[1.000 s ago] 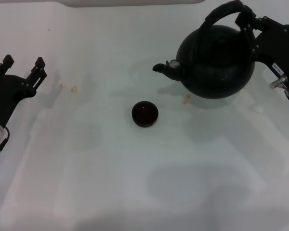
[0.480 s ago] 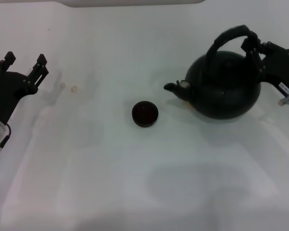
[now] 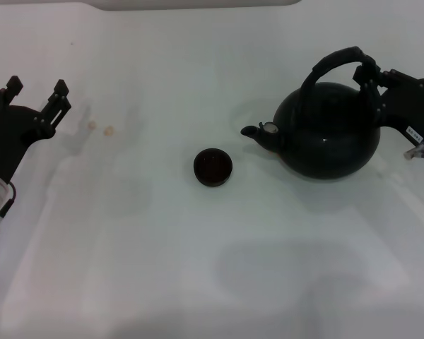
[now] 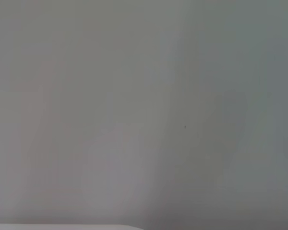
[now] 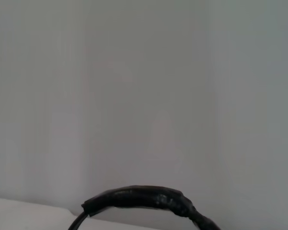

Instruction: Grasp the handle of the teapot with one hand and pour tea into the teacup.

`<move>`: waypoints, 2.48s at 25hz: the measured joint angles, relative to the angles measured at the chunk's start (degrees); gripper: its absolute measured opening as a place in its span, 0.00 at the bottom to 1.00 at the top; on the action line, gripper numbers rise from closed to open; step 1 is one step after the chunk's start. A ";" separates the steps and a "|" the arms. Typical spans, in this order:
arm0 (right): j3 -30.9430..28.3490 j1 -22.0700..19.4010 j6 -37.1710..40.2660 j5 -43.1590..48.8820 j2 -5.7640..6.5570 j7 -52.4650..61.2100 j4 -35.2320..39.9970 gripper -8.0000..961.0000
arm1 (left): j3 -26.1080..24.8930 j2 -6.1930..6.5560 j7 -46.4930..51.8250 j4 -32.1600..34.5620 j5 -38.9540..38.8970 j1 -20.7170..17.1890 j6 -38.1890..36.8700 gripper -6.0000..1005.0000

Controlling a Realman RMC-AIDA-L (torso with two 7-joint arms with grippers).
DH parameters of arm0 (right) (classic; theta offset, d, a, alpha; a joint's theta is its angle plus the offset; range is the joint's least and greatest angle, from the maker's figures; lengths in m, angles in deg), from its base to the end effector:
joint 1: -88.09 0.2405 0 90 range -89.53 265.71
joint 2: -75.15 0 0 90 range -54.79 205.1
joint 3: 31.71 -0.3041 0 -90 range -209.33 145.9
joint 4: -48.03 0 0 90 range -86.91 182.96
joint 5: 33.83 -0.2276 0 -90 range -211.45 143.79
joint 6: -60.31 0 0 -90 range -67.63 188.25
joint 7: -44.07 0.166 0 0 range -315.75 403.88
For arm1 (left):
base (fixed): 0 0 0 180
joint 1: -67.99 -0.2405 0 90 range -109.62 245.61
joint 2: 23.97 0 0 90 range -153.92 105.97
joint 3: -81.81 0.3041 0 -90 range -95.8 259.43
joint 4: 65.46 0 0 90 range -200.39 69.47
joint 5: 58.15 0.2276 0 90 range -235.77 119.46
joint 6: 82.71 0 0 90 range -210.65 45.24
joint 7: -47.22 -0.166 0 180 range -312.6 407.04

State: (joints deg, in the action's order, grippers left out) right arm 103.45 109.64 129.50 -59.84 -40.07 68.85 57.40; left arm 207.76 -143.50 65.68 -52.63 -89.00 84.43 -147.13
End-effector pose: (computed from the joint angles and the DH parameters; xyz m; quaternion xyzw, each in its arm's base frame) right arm 0.3765 0.3402 -0.0747 -0.8021 0.2363 0.3140 0.4497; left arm -0.3929 0.3248 -0.0830 -0.7238 -0.3032 -0.3099 0.5368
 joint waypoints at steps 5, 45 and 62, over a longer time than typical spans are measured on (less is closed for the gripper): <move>-0.17 -0.05 0.18 -0.03 0.00 -0.05 -0.07 0.22 | 0.00 0.01 0.00 0.01 0.00 0.01 0.00 0.83; -0.41 -8.61 14.01 -4.64 -0.32 -1.13 0.25 0.88 | -0.97 0.32 -0.25 -0.71 -3.84 4.03 -0.25 0.83; -0.28 -8.63 7.31 -11.02 -0.70 -9.07 4.45 0.91 | 0.49 0.25 -1.85 -1.21 -8.82 3.08 -1.96 0.83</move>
State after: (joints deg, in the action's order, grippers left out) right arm 103.16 101.00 136.81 -70.86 -40.76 59.78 61.85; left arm 208.25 -143.26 63.83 -53.84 -97.82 87.51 -149.09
